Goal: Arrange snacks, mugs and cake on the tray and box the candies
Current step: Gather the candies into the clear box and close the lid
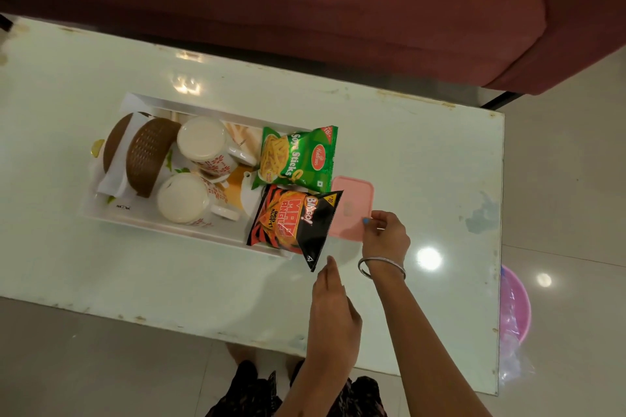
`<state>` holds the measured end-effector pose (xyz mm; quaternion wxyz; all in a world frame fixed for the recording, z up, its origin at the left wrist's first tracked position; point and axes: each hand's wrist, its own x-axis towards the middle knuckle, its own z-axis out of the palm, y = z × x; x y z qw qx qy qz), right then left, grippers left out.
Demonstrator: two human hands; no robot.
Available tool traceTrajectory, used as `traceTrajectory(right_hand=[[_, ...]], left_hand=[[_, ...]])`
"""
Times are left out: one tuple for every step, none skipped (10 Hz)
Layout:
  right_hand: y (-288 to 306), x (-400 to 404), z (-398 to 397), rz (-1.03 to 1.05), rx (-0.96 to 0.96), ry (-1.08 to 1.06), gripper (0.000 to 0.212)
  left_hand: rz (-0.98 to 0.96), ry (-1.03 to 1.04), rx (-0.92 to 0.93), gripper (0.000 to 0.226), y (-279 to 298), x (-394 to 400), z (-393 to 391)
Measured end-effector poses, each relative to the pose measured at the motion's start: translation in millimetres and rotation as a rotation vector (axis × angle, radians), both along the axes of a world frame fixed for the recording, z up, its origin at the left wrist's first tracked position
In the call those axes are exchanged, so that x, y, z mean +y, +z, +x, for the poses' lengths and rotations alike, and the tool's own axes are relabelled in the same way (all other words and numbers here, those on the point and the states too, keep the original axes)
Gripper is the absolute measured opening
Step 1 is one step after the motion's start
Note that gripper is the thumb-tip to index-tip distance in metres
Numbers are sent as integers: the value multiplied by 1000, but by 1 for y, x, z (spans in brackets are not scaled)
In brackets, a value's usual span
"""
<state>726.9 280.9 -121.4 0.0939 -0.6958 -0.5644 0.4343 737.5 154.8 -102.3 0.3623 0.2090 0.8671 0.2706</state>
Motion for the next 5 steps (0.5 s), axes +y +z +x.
traceTrajectory(right_hand=[[-1, -1, -3, -5, 1, 2, 22], [-3, -4, -6, -5, 26, 38, 24], [-2, -6, -8, -9, 48, 85, 26], [-2, -9, -12, -21, 63, 91, 30], [-1, -31, -2, 20, 35, 64, 28]], left_hand=[[9, -12, 16, 59, -2, -5, -3], [8, -1, 47, 55, -5, -14, -8], [0, -23, 70, 53, -6, -21, -12], [24, -36, 88, 48, -13, -32, -24], [8, -57, 95, 47, -13, -52, -33]])
